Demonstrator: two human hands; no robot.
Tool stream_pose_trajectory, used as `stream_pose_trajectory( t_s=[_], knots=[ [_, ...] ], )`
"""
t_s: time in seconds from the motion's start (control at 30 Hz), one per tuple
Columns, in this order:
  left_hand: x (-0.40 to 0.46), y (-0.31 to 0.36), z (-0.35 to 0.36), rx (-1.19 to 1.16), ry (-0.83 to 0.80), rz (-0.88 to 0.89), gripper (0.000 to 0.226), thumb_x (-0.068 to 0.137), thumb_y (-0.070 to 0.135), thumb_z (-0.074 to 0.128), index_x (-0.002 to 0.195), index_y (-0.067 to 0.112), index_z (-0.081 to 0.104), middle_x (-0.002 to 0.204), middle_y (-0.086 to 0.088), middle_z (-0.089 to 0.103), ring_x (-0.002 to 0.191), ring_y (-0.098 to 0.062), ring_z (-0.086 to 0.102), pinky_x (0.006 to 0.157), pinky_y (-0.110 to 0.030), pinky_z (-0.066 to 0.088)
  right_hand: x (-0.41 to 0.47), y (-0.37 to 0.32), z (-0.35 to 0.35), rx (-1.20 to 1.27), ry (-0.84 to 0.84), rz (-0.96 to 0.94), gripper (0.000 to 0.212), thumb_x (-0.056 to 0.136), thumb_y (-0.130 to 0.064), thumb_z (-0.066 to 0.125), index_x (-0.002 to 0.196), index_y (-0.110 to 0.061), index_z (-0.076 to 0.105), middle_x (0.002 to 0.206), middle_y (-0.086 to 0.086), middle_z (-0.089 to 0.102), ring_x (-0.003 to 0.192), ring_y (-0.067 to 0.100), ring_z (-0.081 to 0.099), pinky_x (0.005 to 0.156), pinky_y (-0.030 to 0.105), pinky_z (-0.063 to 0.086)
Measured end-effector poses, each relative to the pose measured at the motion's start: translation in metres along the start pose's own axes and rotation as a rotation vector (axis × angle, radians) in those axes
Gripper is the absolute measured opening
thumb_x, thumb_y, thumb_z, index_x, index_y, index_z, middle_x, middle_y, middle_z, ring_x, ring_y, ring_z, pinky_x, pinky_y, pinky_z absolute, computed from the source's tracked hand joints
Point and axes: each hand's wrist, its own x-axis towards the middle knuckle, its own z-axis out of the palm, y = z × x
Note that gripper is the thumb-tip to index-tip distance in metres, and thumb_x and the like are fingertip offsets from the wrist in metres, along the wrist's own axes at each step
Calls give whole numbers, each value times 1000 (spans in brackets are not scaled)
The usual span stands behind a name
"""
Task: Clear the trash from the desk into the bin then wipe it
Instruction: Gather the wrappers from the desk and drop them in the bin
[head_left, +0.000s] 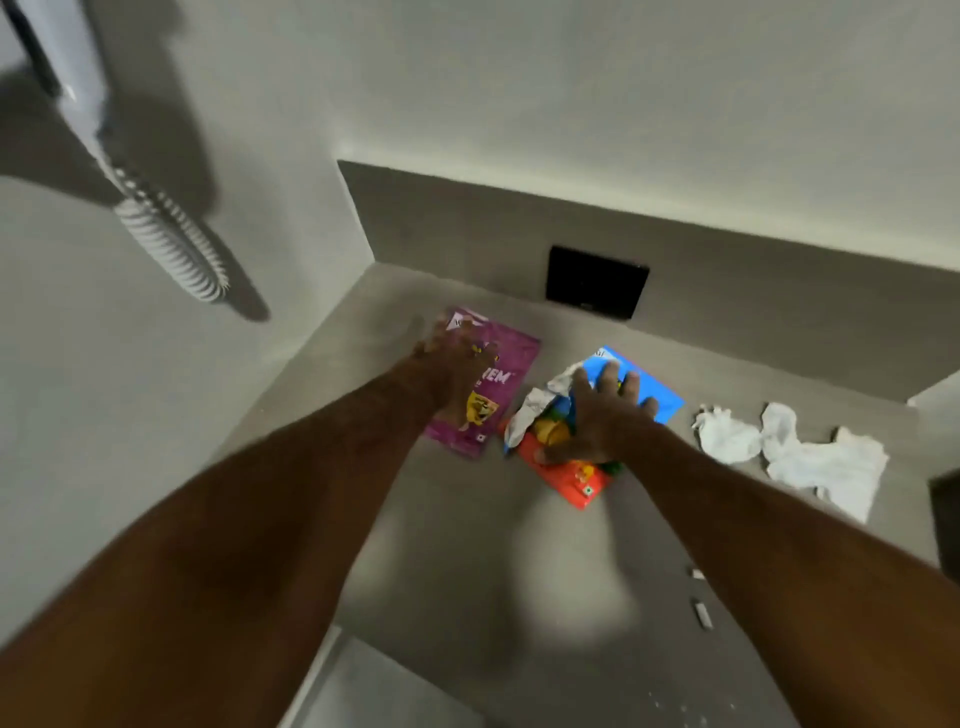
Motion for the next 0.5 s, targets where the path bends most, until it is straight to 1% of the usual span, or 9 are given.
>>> stream_pose_trajectory(
  t_s=[0.07, 0.1, 0.13, 0.2, 0.27, 0.33, 0.4, 0.43, 0.5],
  knots=[
    [12, -13, 26, -169, -173, -32, 92, 77, 35, 73, 152, 28, 18, 164, -5, 6, 149, -35, 14, 117, -37, 27, 8, -3, 3, 51, -69, -6, 106, 62, -59, 82, 149, -40, 24, 157, 18, 18, 143, 51, 19, 110, 64, 31],
    [14, -16, 35, -162, -201, -1, 86, 80, 28, 72, 151, 29, 23, 163, -6, 12, 147, -35, 22, 114, -36, 32, 8, -9, 3, 17, -47, -42, 91, 67, -51, 82, 144, -38, 34, 148, 17, 33, 135, 48, 34, 107, 59, 38],
    [15, -17, 36, -165, -185, 0, 80, 82, 24, 70, 149, 30, 27, 162, -9, 17, 145, -34, 28, 111, -35, 37, 9, -15, 3, -56, 23, -96, 75, 73, -43, 79, 139, -32, 44, 139, 15, 45, 126, 43, 46, 103, 53, 45],
    [16, -23, 38, -135, -47, 31, 78, 83, 26, 67, 149, 31, 27, 158, -12, 28, 141, -33, 36, 108, -35, 42, 6, -26, 3, -180, 192, -188, 46, 85, -32, 66, 129, -25, 56, 127, 13, 58, 115, 36, 60, 96, 42, 51],
    [4, -20, 42, -80, 21, 131, 82, 81, 33, 69, 150, 28, 26, 158, -12, 30, 143, -30, 33, 113, -37, 38, 1, -37, 12, -221, 235, -212, 34, 92, -27, 57, 126, -21, 60, 125, 11, 61, 112, 34, 64, 93, 39, 51],
    [-13, -16, 51, -74, 70, 194, 72, 82, 36, 68, 146, 21, 39, 153, -12, 39, 139, -29, 38, 113, -35, 37, -2, -38, 18, -183, 257, -236, 29, 94, -25, 56, 122, -19, 63, 126, 11, 62, 113, 34, 63, 94, 38, 50],
    [-29, -12, 52, -203, 157, 210, 42, 83, 25, 66, 125, 17, 62, 135, -14, 59, 120, -30, 57, 100, -33, 48, -10, -31, 10, 12, 242, -203, 26, 90, -22, 61, 115, -18, 67, 122, 10, 66, 111, 34, 64, 93, 37, 50],
    [-39, -8, 46, -261, 199, 203, 29, 82, 15, 64, 111, 14, 70, 124, -16, 65, 100, -31, 65, 86, -30, 54, -17, -26, 5, 136, 268, -202, 24, 85, -16, 64, 108, -17, 69, 116, 10, 67, 108, 34, 65, 91, 36, 51],
    [-61, 3, 34, -457, 384, 156, 25, 70, -8, 63, 87, 5, 74, 103, -23, 68, 63, -28, 64, 57, -28, 58, -44, -18, -5, 362, 378, -233, 18, 74, -6, 70, 92, -10, 70, 102, 12, 69, 96, 34, 66, 82, 36, 51]
  ],
)
